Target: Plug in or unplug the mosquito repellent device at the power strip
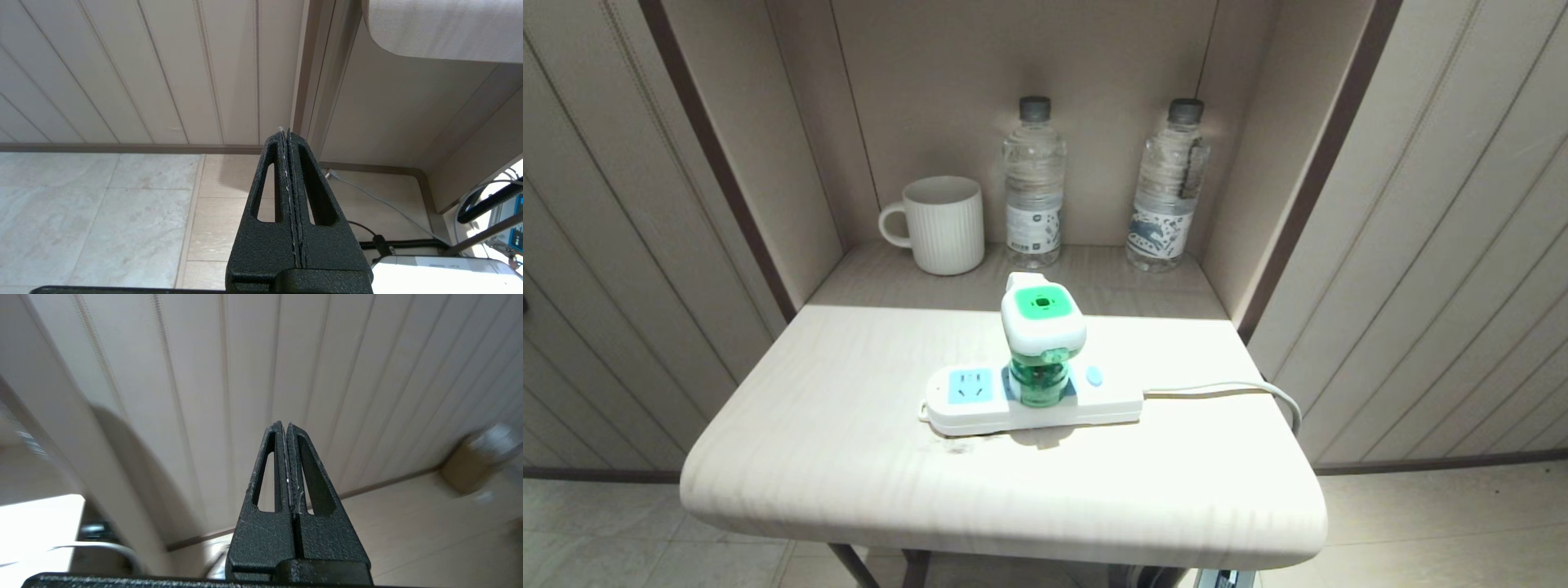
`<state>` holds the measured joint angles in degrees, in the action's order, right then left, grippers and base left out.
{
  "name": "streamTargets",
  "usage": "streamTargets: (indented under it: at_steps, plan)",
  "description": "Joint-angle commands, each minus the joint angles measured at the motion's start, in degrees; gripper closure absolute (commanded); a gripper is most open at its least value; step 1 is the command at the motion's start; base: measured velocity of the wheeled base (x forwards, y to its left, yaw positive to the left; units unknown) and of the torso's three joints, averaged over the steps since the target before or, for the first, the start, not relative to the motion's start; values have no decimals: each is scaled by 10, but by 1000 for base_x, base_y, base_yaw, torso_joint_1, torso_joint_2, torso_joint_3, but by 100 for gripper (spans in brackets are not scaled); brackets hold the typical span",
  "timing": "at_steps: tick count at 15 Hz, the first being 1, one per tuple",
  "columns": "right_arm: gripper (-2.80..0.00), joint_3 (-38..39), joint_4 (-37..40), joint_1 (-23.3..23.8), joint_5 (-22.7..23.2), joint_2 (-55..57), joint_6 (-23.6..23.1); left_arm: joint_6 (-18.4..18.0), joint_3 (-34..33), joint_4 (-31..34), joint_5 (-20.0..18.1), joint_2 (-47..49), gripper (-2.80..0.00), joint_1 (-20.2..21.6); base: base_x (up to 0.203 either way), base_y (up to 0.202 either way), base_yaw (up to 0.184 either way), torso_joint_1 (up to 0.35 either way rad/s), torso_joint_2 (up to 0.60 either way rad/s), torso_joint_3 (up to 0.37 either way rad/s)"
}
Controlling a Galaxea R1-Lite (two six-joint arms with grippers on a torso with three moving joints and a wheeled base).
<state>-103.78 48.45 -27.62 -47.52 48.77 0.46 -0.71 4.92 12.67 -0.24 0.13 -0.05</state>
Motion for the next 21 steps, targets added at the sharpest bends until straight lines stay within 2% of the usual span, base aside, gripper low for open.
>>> streamTargets:
  at_steps: [1, 2, 3, 6, 7, 9, 11, 13, 14, 16, 18, 21]
  plan:
    - [0, 59, 3, 51, 14, -7, 126, 0, 0, 1, 0, 0, 0, 0, 0, 0, 0, 0, 0, 0]
    - [0, 88, 3, 97, 26, -16, 168, 0, 0, 1, 0, 0, 0, 0, 0, 0, 0, 0, 0, 0]
    - [0, 111, 3, 143, 61, -31, 202, 0, 0, 1, 0, 0, 0, 0, 0, 0, 0, 0, 0, 0]
    - [0, 177, 10, 300, 231, -90, 236, 0, 0, 1, 0, 0, 0, 0, 0, 0, 0, 0, 0, 0]
    - [0, 215, 10, 360, 300, -113, 228, 0, 0, 1, 0, 0, 0, 0, 0, 0, 0, 0, 0, 0]
    - [0, 349, -6, 442, 433, -168, 170, 0, 0, 1, 0, 0, 0, 0, 0, 0, 0, 0, 0, 0]
    - [0, 494, -88, 479, 497, -203, 112, 0, 0, 1, 0, 0, 0, 0, 0, 0, 0, 0, 0, 0]
    - [0, 612, -202, 477, 533, -208, 72, 0, 0, 1, 0, 0, 0, 0, 0, 0, 0, 0, 0, 0]
    - [0, 652, -237, 452, 544, -205, 60, 0, 0, 1, 0, 0, 0, 0, 0, 0, 0, 0, 0, 0]
    - [0, 712, -264, 362, 553, -218, 49, 0, 0, 1, 0, 0, 0, 0, 0, 0, 0, 0, 0, 0]
    - [0, 776, -280, 304, 536, -265, 46, 0, 0, 1, 0, 0, 0, 0, 0, 0, 0, 0, 0, 0]
    - [0, 895, -369, 292, 498, -353, 30, 0, 0, 1, 0, 0, 0, 0, 0, 0, 0, 0, 0, 0]
